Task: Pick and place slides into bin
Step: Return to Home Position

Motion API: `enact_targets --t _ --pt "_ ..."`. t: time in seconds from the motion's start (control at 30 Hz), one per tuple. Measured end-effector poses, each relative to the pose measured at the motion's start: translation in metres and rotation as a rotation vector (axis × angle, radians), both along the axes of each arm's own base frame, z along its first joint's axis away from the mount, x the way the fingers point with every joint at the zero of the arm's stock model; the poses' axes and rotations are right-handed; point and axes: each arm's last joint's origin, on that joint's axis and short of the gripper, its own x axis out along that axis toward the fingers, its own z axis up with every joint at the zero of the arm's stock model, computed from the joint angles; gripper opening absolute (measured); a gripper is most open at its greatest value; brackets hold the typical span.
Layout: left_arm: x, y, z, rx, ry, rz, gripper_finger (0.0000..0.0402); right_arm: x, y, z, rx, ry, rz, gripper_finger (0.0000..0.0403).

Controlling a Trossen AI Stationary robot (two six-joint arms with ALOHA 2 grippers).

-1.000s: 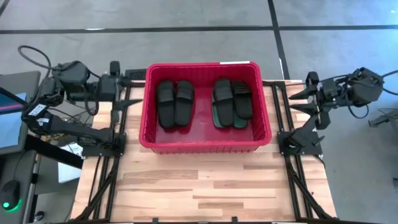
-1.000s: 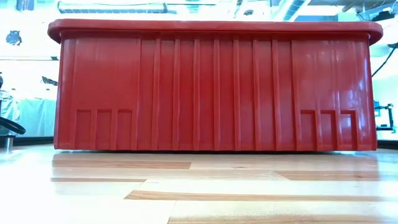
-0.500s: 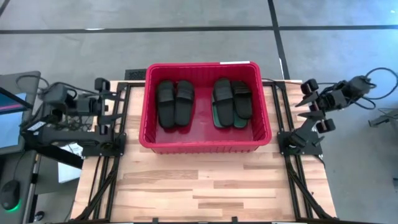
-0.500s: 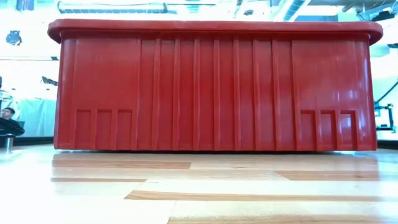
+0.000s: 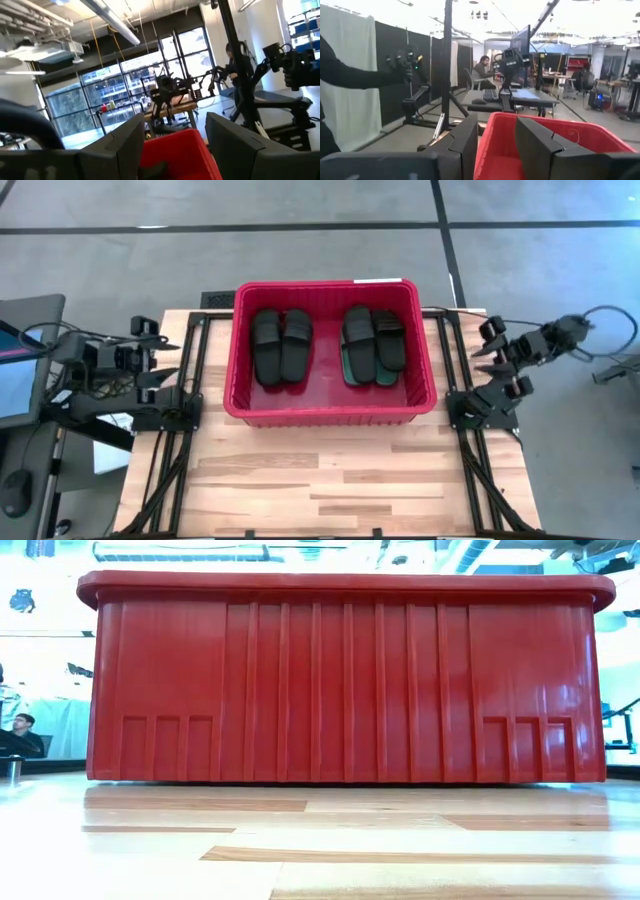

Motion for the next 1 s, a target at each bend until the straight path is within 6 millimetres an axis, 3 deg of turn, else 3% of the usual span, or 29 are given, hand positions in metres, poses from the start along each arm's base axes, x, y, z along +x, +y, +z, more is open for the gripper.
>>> enact_targets --t 0.5,0.7,1.0 --pt "-0.003 -0.001 -0.008 -0.043 0.059 -0.015 0.0199 0.058 0.046 -0.048 0.056 -0.065 0.008 0.0101" --pt "-0.003 -0.001 -0.009 -0.059 0.071 -0.024 0.0199 0.077 0.059 -0.047 0.041 -0.04 0.023 0.0101" --pt "-0.003 -0.002 -0.01 -0.048 0.081 -0.073 0.0199 0.063 0.057 -0.024 -0.012 0.014 0.022 0.0101"
